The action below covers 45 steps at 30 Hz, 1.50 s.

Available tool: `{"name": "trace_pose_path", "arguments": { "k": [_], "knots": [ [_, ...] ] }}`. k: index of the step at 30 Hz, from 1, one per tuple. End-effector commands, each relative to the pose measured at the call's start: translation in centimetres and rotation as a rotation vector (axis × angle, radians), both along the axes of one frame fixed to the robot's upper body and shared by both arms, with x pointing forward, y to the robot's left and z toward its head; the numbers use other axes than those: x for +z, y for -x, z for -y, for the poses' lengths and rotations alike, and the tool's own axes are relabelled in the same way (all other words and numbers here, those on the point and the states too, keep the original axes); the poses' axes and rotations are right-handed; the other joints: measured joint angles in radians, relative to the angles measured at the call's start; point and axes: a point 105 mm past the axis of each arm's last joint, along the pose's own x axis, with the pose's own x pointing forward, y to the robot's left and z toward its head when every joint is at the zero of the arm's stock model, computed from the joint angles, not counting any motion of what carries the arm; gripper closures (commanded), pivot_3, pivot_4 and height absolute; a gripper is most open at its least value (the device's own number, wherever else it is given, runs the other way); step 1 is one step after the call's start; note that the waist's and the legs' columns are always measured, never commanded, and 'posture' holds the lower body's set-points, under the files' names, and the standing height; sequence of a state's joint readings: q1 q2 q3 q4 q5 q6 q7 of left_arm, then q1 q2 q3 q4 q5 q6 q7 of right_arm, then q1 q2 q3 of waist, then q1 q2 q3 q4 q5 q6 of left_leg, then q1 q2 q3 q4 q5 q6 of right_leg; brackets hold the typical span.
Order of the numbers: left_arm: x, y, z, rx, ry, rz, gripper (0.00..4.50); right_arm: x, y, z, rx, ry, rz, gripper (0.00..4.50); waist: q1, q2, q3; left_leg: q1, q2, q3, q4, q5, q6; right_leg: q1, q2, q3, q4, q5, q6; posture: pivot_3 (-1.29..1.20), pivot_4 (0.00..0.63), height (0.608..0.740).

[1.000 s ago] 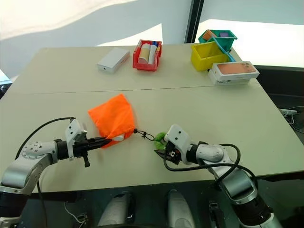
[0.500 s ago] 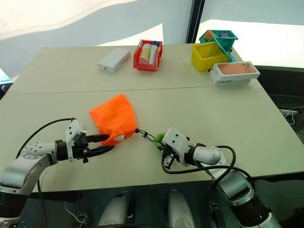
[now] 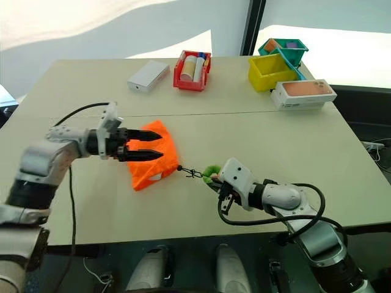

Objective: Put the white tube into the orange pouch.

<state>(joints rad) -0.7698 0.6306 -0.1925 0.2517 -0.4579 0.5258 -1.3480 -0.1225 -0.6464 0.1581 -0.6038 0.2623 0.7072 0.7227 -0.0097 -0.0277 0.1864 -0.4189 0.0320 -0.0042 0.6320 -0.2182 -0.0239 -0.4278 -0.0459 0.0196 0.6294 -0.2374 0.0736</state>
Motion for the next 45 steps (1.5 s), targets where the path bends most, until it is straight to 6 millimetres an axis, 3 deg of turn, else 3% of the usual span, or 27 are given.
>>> {"name": "trace_pose_path", "arguments": {
  "k": [1, 8, 20, 23, 28, 36, 40, 45],
  "knots": [
    [-1.2, -1.4, 1.3, -0.105, -0.107, -0.032, 1.01, 1.1, 0.0, -0.6, 0.023, -0.019, 0.056, 4.50, 0.000, 0.000, 0.000, -0.001, 0.000, 0.000, 0.000, 0.000, 0.000, 0.000, 0.000, 0.000, 0.000, 0.000, 0.000, 0.00, 0.150, 0.740],
    [-2.8, -2.6, 3.1, -0.242, -0.265, -0.044, 1.01, 1.5, 0.3, -0.8, 0.012, -0.028, 0.081, 4.50, -0.005, 0.000, 0.000, -0.002, 0.000, -0.001, 0.000, -0.002, 0.003, -0.002, 0.002, 0.000, 0.001, 0.000, 0.000, 0.00, 0.150, 0.740],
    [-5.1, -2.6, 2.7, -0.298, -0.403, -0.001, 1.01, 1.7, 0.7, -0.9, -0.006, -0.032, 0.094, 4.50, -0.002, 0.000, 0.000, -0.005, 0.000, -0.002, 0.002, -0.002, 0.003, -0.003, 0.001, 0.000, 0.002, 0.000, 0.001, 0.00, 0.150, 0.740],
    [-5.2, -2.6, 2.5, -0.298, -0.403, -0.004, 1.88, 1.6, 0.6, -0.9, -0.002, -0.025, 0.092, 4.50, -0.002, 0.000, 0.000, -0.005, 0.000, -0.002, 0.002, -0.002, 0.003, -0.003, 0.001, 0.000, 0.002, 0.000, 0.001, 0.00, 0.150, 0.740],
    [-4.7, -2.6, 2.2, -0.282, -0.369, -0.007, 4.46, 1.6, 0.4, -0.9, 0.003, -0.022, 0.093, 4.50, -0.003, 0.000, 0.000, -0.005, 0.000, -0.002, 0.002, -0.002, 0.004, -0.003, 0.001, 0.000, 0.002, 0.000, 0.001, 0.00, 0.150, 0.740],
    [-3.4, -2.5, 0.5, -0.243, -0.306, 0.095, 4.46, 2.7, -0.7, -0.3, -0.063, -0.040, 0.160, 4.50, -0.004, 0.000, 0.000, -0.005, 0.000, -0.002, 0.003, -0.002, 0.004, -0.003, 0.001, 0.000, 0.003, 0.000, 0.002, 0.00, 0.150, 0.740],
    [-3.5, -1.7, -1.0, -0.203, -0.290, 0.146, 4.46, 2.8, -2.4, 1.0, -0.170, -0.033, 0.218, 4.50, -0.006, 0.000, 0.000, -0.004, 0.000, -0.002, 0.003, -0.002, 0.004, -0.003, 0.001, 0.000, 0.004, 0.000, 0.002, 0.00, 0.150, 0.740],
    [-3.5, -0.7, -1.5, -0.151, -0.256, 0.141, 4.46, 3.0, -2.7, 1.3, -0.179, -0.041, 0.228, 4.50, -0.001, 0.000, 0.000, -0.004, 0.001, -0.002, 0.004, -0.002, 0.004, -0.003, 0.001, 0.000, 0.006, 0.000, 0.002, 0.00, 0.150, 0.740]
  ]
}}
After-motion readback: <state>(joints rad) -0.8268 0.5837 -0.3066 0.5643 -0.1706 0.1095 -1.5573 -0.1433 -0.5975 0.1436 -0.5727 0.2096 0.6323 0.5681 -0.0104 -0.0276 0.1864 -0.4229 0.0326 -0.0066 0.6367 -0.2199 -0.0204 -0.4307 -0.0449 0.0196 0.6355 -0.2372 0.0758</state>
